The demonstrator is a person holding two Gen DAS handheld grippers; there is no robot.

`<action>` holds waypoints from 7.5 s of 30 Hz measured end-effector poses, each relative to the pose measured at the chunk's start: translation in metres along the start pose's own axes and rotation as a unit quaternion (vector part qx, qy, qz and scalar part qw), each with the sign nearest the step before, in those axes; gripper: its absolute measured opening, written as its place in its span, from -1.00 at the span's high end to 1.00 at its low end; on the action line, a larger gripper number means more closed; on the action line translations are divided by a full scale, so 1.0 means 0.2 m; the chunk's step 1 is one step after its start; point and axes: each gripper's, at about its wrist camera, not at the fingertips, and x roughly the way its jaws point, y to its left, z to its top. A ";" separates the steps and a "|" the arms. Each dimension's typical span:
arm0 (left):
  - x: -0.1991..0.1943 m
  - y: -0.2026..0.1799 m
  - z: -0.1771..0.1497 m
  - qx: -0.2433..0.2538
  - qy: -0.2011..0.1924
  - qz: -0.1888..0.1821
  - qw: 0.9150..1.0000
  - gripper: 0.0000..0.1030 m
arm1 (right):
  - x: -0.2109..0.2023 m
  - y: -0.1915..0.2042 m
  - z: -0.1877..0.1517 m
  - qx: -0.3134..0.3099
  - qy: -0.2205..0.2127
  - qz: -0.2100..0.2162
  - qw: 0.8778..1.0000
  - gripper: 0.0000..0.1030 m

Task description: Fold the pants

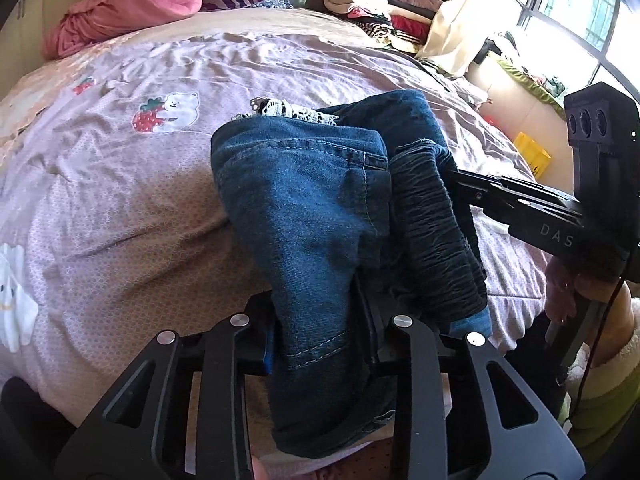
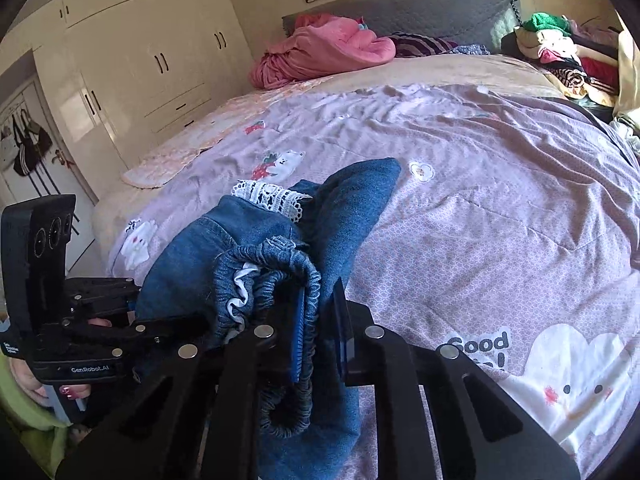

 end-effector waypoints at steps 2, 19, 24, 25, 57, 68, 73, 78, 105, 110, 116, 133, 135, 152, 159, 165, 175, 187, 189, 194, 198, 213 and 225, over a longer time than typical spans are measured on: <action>-0.01 0.00 0.01 -0.001 -0.003 -0.001 1.000 0.56 | -0.01 0.02 0.01 -0.002 -0.002 -0.002 1.000 0.77; -0.10 0.15 0.19 -0.015 -0.049 0.019 0.999 0.58 | 0.12 0.12 0.29 -0.016 -0.024 0.004 1.000 0.77; -0.09 0.21 0.26 -0.014 -0.060 0.028 0.998 0.58 | 0.19 0.12 0.37 -0.014 -0.024 0.004 1.000 0.77; -0.08 0.22 0.27 -0.014 -0.062 0.031 0.997 0.58 | 0.20 0.12 0.39 -0.014 -0.025 0.003 1.000 0.77; 0.17 0.43 0.49 -0.046 -0.065 0.031 0.996 0.58 | 0.59 -0.07 0.56 0.018 0.013 -0.020 1.000 0.78; 0.21 0.48 0.44 -0.054 -0.055 0.032 0.997 0.58 | 0.66 -0.16 0.49 0.039 0.031 -0.027 0.998 0.78; 0.23 0.49 0.42 -0.059 -0.051 0.033 0.996 0.56 | 0.68 -0.17 0.47 0.041 0.045 -0.045 0.997 0.77; 0.23 0.49 0.40 -0.059 -0.049 0.037 0.996 0.52 | 0.71 -0.17 0.45 0.040 0.057 -0.063 0.996 0.72; 0.18 0.48 0.34 -0.060 -0.044 0.051 0.996 0.09 | 0.63 -0.18 0.35 0.059 0.073 -0.117 0.989 0.05; 0.15 0.48 0.33 -0.061 -0.048 0.054 0.996 -0.04 | 0.58 -0.15 0.34 0.050 0.070 -0.118 0.989 -0.11; 0.09 0.46 0.31 -0.055 -0.057 0.070 0.994 -0.30 | 0.53 -0.12 0.32 0.048 0.063 -0.121 0.990 -0.13; -0.07 0.42 0.28 -0.051 -0.079 0.076 0.993 -0.65 | 0.28 -0.02 0.29 0.041 0.023 -0.110 0.993 -0.65; -0.09 0.41 0.28 -0.050 -0.082 0.080 0.992 -0.69 | 0.25 0.00 0.29 0.035 0.018 -0.110 0.993 -0.66; -0.21 0.33 0.10 -0.048 -0.071 0.089 0.992 -0.81 | -0.02 0.16 0.16 0.014 -0.011 -0.115 0.993 -0.89; -0.24 0.30 0.00 -0.048 -0.059 0.092 0.993 -0.81 | -0.10 0.21 0.08 0.012 -0.015 -0.119 0.993 -0.91; -0.27 0.28 -0.06 -0.049 -0.055 0.089 0.993 -0.81 | -0.14 0.25 0.03 0.005 -0.018 -0.131 0.991 -0.91; -0.32 0.26 -0.11 -0.046 -0.059 0.093 0.993 -0.81 | -0.16 0.30 -0.07 0.018 -0.015 -0.134 0.991 -0.91; -0.30 0.24 -0.19 -0.051 -0.060 0.101 0.992 -0.81 | -0.15 0.31 -0.20 0.025 -0.007 -0.143 0.989 -0.91; -0.29 0.23 -0.19 -0.051 -0.055 0.100 0.992 -0.81 | -0.15 0.30 -0.22 0.030 -0.006 -0.144 0.989 -0.91; -0.28 0.23 -0.21 -0.050 -0.055 0.106 0.992 -0.81 | -0.17 0.27 -0.23 0.039 -0.005 -0.145 0.989 -0.91; -0.28 0.22 -0.21 -0.049 -0.054 0.107 0.992 -0.81 | -0.18 0.26 -0.23 0.043 -0.008 -0.148 0.988 -0.91; -0.28 0.22 -0.22 -0.051 -0.053 0.113 0.991 -0.81 | -0.16 0.25 -0.24 0.051 -0.001 -0.148 0.988 -0.91; -0.28 0.23 -0.22 -0.052 -0.052 0.112 0.991 -0.81 | -0.15 0.26 -0.24 0.055 0.004 -0.143 0.988 -0.91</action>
